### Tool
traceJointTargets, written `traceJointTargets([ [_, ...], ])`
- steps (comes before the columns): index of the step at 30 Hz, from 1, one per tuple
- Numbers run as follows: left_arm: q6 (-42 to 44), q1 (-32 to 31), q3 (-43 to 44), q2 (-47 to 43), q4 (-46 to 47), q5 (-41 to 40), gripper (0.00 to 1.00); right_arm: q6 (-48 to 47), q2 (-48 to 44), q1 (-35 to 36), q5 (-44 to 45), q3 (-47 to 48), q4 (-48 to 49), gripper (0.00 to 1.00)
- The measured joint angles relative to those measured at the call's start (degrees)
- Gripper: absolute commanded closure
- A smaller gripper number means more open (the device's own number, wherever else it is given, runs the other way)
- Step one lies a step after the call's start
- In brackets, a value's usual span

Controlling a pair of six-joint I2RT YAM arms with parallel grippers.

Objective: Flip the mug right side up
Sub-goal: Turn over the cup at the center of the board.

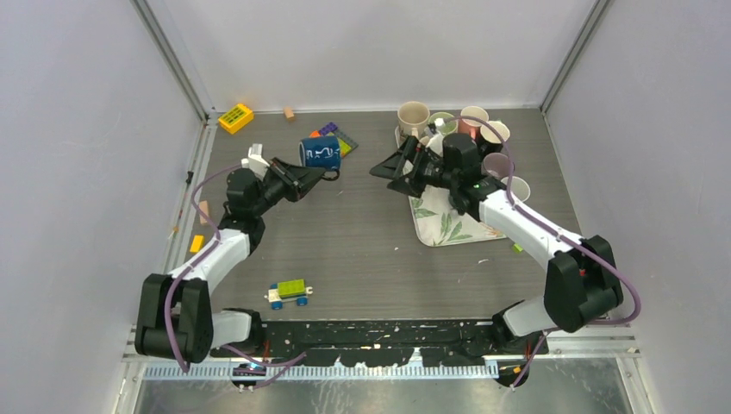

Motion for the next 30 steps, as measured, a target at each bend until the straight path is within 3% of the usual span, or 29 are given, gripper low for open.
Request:
traceJointTargets([
  [7,-5.22,-1.33,-0.55,4.85,10.99,4.28,1.00,4.94,6.69,4.55,-2.64,5.27,8.66,0.27],
  [16,-9.20,-3.17,-0.55,7.54,20.59,6.97,1.00,10.25,12.33,6.69,-4.31,7.56,14.29,0.39],
  [23,-10.29,-4.02,-0.55,8.50,23.12,7.78,1.00,13.77,14.67,7.08,-4.98,8.92,18.14,0.52],
  [30,-11.43,-4.39,-0.55,9.44,25.77,7.50,1.00,15.82,14.84,7.17,-5.57,9.31,20.02,0.59],
])
